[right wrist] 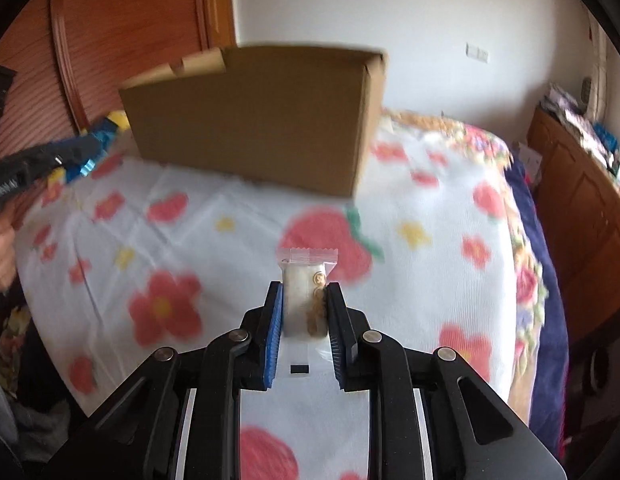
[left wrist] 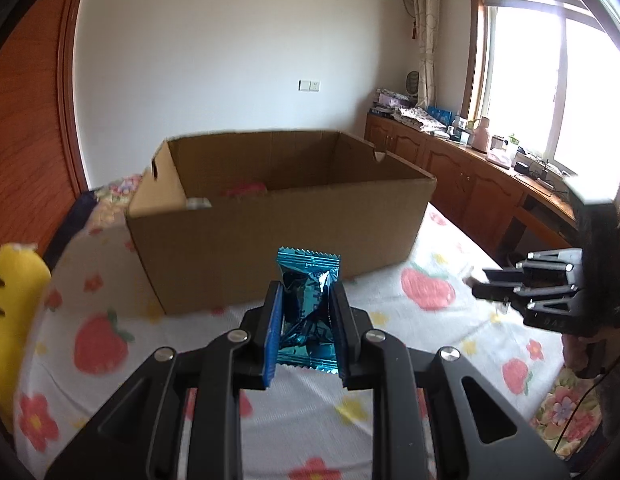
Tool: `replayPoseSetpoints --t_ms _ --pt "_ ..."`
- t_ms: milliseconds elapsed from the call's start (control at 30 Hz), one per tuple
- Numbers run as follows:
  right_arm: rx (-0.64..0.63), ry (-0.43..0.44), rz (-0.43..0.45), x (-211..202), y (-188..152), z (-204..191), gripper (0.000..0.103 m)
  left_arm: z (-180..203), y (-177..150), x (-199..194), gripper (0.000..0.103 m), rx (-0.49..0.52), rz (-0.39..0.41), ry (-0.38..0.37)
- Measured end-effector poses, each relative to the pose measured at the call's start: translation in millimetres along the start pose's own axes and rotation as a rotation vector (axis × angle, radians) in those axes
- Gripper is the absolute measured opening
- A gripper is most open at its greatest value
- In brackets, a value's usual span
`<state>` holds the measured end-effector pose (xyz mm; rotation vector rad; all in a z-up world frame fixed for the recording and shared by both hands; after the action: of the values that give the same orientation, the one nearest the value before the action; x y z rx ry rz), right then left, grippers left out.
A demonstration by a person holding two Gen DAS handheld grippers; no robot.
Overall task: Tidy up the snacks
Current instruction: 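Lift both snacks and carry them over the cardboard box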
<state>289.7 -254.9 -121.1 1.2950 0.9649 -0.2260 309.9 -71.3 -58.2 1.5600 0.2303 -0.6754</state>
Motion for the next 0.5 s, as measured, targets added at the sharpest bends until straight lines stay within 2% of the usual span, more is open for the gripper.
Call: replayPoseSetpoints --t_ms 233,367,500 --pt "-0.031 0.027 0.163 -5.7 98.9 -17.8 0.019 -17.3 63.4 12.5 0.021 0.008 0.066 0.012" --pt "-0.021 0.045 0.21 4.9 139.9 -19.6 0.019 -28.9 94.7 27.2 0.021 0.027 0.095 0.04" --pt "-0.009 0.048 0.218 24.7 166.8 -16.9 0.019 -38.9 110.1 48.1 0.021 0.033 0.091 0.054"
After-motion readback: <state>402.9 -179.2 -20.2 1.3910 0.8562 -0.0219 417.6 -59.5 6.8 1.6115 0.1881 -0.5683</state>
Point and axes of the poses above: each gripper's, at about its wrist camera, not at the fingertips, and x roughly the way its jaws point, z to its right, y to its top, the point moved 9 cm from there along x, roughly the way its jaws point, and after that the axes turned 5 degrees about y, right-handed, at the moved point
